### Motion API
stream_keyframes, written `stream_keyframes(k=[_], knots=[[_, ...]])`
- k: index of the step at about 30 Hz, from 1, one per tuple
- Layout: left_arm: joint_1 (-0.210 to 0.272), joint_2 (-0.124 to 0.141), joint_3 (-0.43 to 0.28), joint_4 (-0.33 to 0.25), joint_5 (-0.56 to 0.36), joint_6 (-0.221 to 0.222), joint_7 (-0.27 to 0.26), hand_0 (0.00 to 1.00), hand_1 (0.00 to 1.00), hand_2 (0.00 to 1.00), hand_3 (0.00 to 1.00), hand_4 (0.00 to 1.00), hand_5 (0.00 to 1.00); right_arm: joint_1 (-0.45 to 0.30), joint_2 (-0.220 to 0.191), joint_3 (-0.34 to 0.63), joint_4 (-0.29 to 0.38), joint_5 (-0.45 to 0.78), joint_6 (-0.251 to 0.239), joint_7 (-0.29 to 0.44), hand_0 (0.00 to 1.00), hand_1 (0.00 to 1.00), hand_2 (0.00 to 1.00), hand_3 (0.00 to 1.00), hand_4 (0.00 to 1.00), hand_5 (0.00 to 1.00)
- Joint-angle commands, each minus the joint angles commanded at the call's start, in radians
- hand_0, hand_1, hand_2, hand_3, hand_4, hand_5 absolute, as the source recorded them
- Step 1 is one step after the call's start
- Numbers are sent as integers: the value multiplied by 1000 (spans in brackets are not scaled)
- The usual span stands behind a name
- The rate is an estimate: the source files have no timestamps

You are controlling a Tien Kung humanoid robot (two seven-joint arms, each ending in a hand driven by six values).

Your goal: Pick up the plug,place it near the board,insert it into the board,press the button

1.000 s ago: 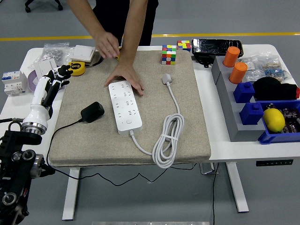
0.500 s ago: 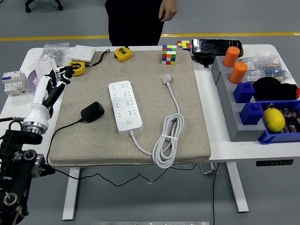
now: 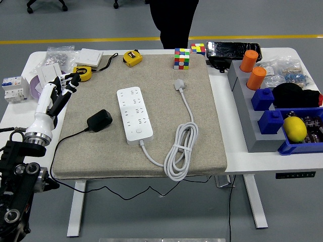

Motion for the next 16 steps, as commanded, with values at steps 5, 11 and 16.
stream_keyframes(k=[5, 11, 16], knots=[[4, 0, 0, -1, 7, 0, 1, 714, 759, 717, 728, 998, 809, -1, -1, 1, 0, -1, 0, -1, 818, 743, 740, 756, 998, 799], [9, 1, 4, -9, 25, -1, 6, 714, 759, 713, 726, 998, 795, -7, 0, 2, 0, -4, 1, -2, 818, 745, 740, 756, 998, 800], [13, 3, 7, -11, 65, -5, 15, 713, 758, 712, 727, 998, 784, -11, 1, -2, 0, -2, 0, 0, 818, 745, 740, 757, 998, 801]])
